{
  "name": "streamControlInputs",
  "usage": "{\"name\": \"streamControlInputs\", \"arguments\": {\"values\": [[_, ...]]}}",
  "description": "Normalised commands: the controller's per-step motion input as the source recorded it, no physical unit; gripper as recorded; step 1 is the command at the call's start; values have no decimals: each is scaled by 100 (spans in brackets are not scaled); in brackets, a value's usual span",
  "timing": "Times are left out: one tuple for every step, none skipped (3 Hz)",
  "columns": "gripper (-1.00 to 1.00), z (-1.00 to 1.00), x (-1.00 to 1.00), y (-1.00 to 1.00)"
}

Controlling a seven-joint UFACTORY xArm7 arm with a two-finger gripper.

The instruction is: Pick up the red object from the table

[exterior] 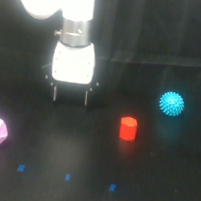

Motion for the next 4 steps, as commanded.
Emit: {"name": "streamControlInputs", "arguments": {"values": [[75,-52,99,-76],[35,-28,100,9],[-37,-38,98,30],[50,-22,43,-98]]}}
